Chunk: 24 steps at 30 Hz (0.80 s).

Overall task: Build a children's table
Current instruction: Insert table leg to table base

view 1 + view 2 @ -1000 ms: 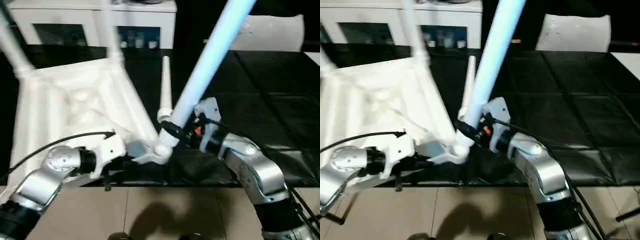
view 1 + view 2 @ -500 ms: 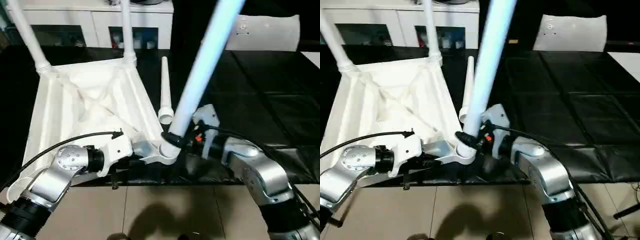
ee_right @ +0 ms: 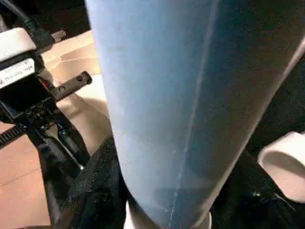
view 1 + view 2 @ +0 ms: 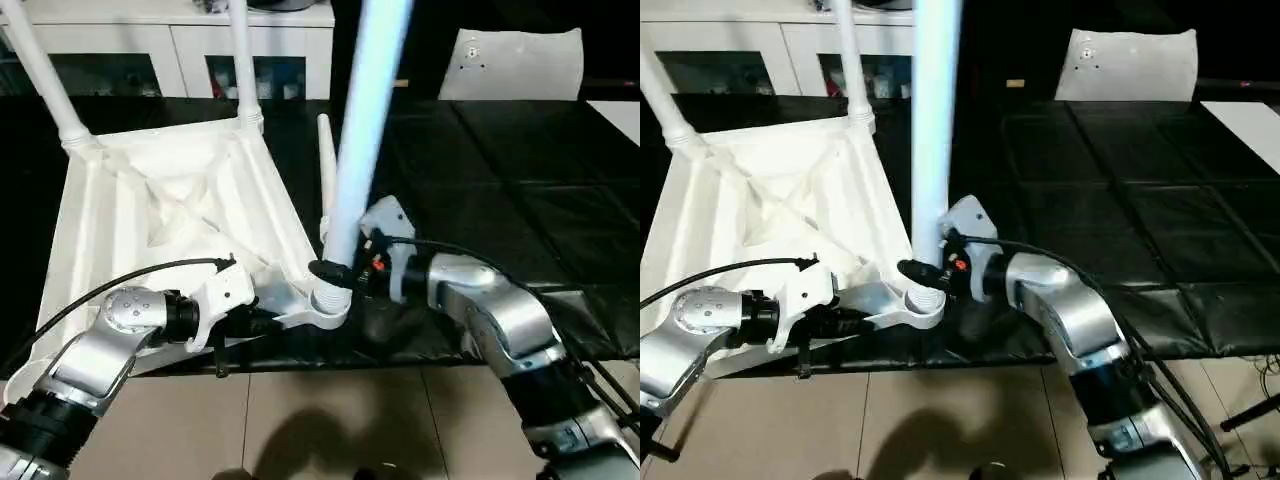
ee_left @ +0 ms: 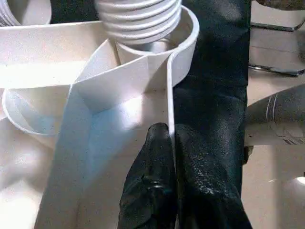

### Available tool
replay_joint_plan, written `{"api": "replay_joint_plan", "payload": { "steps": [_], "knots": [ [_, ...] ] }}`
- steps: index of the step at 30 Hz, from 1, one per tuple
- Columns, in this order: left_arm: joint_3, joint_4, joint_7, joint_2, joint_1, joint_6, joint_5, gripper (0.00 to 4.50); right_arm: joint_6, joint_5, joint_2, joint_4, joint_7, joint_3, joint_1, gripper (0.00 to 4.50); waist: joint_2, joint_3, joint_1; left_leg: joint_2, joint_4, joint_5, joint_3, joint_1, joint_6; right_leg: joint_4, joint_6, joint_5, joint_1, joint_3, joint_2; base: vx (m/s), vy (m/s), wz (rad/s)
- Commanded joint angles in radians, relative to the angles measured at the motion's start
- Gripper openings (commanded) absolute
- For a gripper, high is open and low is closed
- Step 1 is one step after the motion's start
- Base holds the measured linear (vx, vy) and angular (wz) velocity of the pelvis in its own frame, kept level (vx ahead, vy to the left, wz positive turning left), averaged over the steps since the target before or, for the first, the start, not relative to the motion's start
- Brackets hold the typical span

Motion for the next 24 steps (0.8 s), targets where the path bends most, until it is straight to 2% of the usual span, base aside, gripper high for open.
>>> {"api": "replay_joint_plan", "payload": {
  "steps": [1,4,5,8,17,18,21,24],
  "knots": [
    [0.014,-0.013,-0.015,-0.014,-0.034,-0.031,-0.017,0.00,0.023,-0.010,0.005,0.073,0.022,0.025,0.000,1.88,-0.002,-0.059,-0.002,0.005,-0.072,-0.130,0.017,-0.010,0.026,-0.071,-0.158,-0.264,0.062,0.049,-0.057,0.000,0.000,0.00],
    [0.007,-0.003,-0.016,-0.014,-0.046,-0.032,-0.004,0.00,0.032,-0.010,0.006,0.110,0.051,0.034,-0.022,1.88,-0.003,-0.059,0.001,0.006,-0.072,-0.142,0.017,-0.008,0.024,-0.072,-0.153,-0.286,0.063,0.049,-0.059,0.000,0.000,0.00],
    [0.003,0.007,-0.019,-0.015,-0.054,-0.035,0.007,0.00,0.039,-0.016,-0.002,0.143,0.079,0.051,-0.041,1.88,-0.007,-0.059,0.002,0.007,-0.073,-0.138,0.017,-0.009,0.025,-0.072,-0.151,-0.285,0.064,0.049,-0.059,0.000,0.000,0.00],
    [-0.002,0.019,-0.016,-0.013,-0.063,-0.038,0.024,0.00,0.046,-0.028,-0.017,0.163,0.104,0.066,-0.058,1.88,-0.006,-0.059,0.003,0.007,-0.073,-0.140,0.016,-0.007,0.022,-0.072,-0.148,-0.293,0.063,0.048,-0.059,0.000,0.000,0.00],
    [0.007,0.042,-0.024,-0.010,-0.075,-0.046,0.039,0.00,0.070,-0.030,-0.060,0.176,0.180,0.071,-0.083,1.88,-0.010,-0.060,0.005,0.008,-0.075,-0.168,0.015,-0.005,0.013,-0.077,-0.137,-0.324,0.062,0.047,-0.059,0.000,0.000,0.00],
    [0.007,0.043,-0.026,-0.010,-0.074,-0.047,0.039,0.00,0.073,-0.028,-0.064,0.175,0.187,0.073,-0.085,1.88,-0.007,-0.061,0.006,0.008,-0.074,-0.167,0.014,-0.004,0.013,-0.076,-0.139,-0.320,0.061,0.047,-0.059,0.000,0.000,0.00],
    [0.007,0.045,-0.035,-0.011,-0.075,-0.051,0.043,0.00,0.077,-0.028,-0.069,0.183,0.201,0.076,-0.093,1.88,-0.009,-0.062,0.005,0.009,-0.074,-0.160,0.014,-0.007,0.015,-0.073,-0.151,-0.288,0.064,0.047,-0.059,0.000,0.000,0.00],
    [0.004,0.047,-0.041,-0.013,-0.077,-0.055,0.045,0.00,0.085,-0.017,-0.067,0.179,0.215,0.070,-0.098,1.88,-0.009,-0.063,0.006,0.009,-0.074,-0.162,0.014,-0.005,0.013,-0.072,-0.158,-0.283,0.064,0.047,-0.058,0.000,0.000,0.00]
  ]
}}
